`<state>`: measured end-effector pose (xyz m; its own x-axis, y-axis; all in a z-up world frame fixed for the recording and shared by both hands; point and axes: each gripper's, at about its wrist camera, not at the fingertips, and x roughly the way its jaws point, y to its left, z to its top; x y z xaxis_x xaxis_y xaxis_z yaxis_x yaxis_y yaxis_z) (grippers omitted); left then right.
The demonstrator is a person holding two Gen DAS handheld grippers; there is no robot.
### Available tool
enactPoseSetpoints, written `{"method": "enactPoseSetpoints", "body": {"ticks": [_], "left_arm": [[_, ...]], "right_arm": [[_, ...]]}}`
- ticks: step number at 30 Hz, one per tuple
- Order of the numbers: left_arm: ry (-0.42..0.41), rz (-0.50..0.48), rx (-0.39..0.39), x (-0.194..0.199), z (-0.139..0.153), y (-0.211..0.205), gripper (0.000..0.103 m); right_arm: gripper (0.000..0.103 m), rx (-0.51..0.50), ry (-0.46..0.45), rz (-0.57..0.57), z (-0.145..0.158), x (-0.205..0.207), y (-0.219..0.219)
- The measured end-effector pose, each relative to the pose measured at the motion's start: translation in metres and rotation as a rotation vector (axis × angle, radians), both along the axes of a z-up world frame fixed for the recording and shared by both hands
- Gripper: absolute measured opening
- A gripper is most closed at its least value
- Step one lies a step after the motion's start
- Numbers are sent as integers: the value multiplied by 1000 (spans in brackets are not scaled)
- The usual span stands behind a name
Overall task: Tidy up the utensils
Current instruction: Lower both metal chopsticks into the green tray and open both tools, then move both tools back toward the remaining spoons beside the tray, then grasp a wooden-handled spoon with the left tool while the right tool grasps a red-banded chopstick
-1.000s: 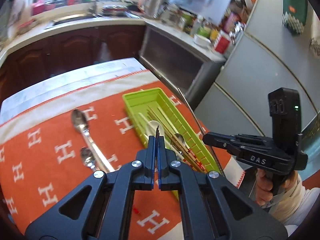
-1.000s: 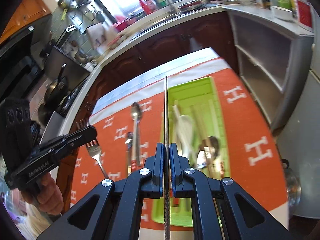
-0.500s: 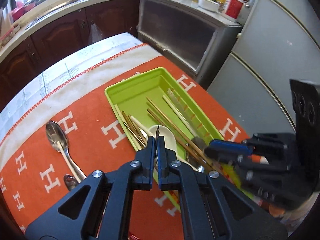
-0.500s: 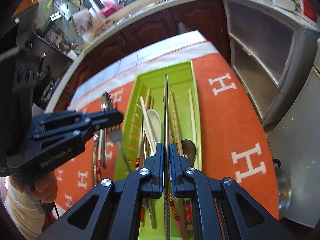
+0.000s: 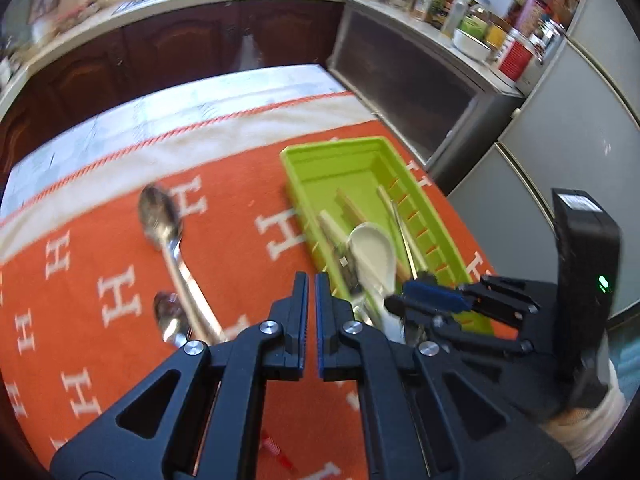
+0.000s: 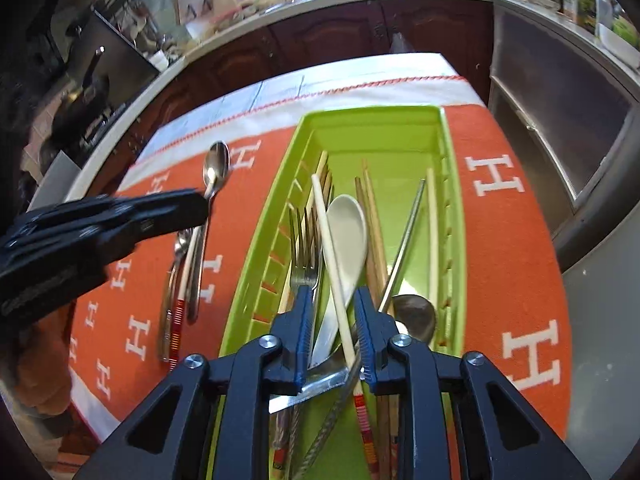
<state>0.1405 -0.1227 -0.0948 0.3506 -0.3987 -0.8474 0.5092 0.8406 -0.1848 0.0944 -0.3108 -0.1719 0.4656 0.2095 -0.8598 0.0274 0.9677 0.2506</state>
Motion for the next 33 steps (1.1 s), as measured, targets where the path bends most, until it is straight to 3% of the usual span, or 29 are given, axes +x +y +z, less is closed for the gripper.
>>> {"method": "enactPoseSetpoints", "body": {"ticks": [4, 11, 20, 22, 26, 33], "left_arm": [[19, 53, -9, -12, -6, 31, 0], [28, 117, -11, -29, -12, 78, 0], [17, 174, 8, -45, -15, 121, 1], [16, 182, 4, -48, -14, 128, 5], [-12, 216, 1, -54, -9, 145, 28], [-39, 255, -4, -60, -3, 173, 30]], "right_arm": [[8, -30, 24, -1, -11, 7, 5], [8, -16, 66, -20, -13, 14, 11], [9, -4, 33, -52, 18, 0, 16], [9, -4, 18, -59, 28, -5, 20], [9, -5, -23, -63, 51, -10, 33], [9, 6, -65, -17, 79, -11, 70]]}}
